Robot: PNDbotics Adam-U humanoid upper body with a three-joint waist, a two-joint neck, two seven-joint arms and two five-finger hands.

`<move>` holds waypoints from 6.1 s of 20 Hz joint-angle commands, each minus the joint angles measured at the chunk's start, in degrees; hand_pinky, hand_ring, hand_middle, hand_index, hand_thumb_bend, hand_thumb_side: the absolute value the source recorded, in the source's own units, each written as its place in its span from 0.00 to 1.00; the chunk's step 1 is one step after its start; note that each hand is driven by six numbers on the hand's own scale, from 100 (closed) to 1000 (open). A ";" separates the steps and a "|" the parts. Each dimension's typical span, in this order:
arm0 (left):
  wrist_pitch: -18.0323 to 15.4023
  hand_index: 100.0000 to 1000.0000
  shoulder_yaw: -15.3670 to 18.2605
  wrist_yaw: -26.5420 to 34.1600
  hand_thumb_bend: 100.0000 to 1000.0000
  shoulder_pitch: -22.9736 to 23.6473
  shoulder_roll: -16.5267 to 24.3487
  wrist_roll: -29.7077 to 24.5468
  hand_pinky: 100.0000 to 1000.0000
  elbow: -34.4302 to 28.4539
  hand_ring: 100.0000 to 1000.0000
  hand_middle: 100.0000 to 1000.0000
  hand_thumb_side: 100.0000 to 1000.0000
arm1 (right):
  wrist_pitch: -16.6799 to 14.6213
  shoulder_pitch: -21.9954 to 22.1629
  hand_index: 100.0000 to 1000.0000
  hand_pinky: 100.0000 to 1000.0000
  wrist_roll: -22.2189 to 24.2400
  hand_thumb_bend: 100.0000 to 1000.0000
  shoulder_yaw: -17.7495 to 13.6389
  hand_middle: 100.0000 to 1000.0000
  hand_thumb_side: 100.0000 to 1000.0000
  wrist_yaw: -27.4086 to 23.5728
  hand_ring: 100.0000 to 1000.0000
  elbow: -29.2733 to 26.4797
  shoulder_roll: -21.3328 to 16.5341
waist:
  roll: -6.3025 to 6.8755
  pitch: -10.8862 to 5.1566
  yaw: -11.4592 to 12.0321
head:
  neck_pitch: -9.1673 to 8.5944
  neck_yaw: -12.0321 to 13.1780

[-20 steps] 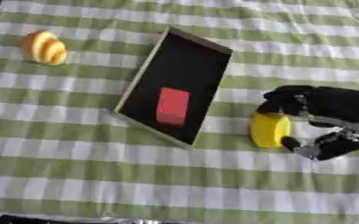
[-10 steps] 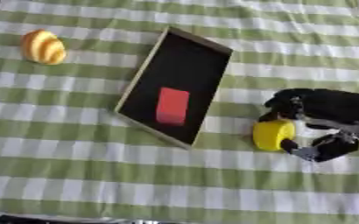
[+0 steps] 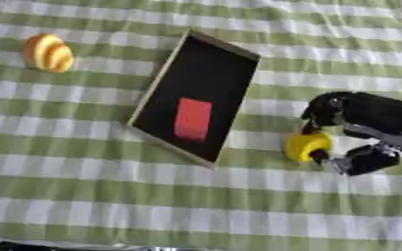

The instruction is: Pick up objects on the table and place them in the box.

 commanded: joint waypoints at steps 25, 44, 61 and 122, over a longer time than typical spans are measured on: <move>2.81 0.76 -2.01 1.59 0.00 -5.47 -1.53 -0.71 0.76 -3.63 0.68 0.62 0.53 | 1.61 -9.22 0.53 0.86 -5.02 0.00 -7.31 0.37 0.19 -25.31 0.72 -0.81 -6.27 | -0.95 -1.26 8.49 | -3.51 -7.15; 4.14 0.76 -3.32 2.44 0.00 -10.28 -2.99 -0.54 0.76 -5.78 0.68 0.62 0.53 | 4.01 -19.50 0.60 0.87 -13.14 0.00 -6.46 0.45 0.09 -19.84 0.77 12.80 -3.52 | -4.61 0.56 17.48 | -7.33 -14.13; 4.98 0.76 -3.11 2.20 0.00 -8.97 -3.41 -0.54 0.76 -5.70 0.68 0.62 0.53 | 2.44 -17.29 1.00 1.00 -3.24 0.00 -8.19 0.84 0.00 -8.98 1.00 10.76 -1.81 | -3.43 -0.39 15.37 | -5.72 -11.99; -25.91 0.88 -28.88 -67.94 0.35 -35.83 25.50 -16.92 0.86 53.12 0.89 0.81 0.17 | -28.35 28.40 0.98 1.00 -9.61 0.00 -34.60 0.79 0.41 -67.76 0.99 -0.81 16.47 | 1.93 -0.29 -8.45 | -5.46 12.98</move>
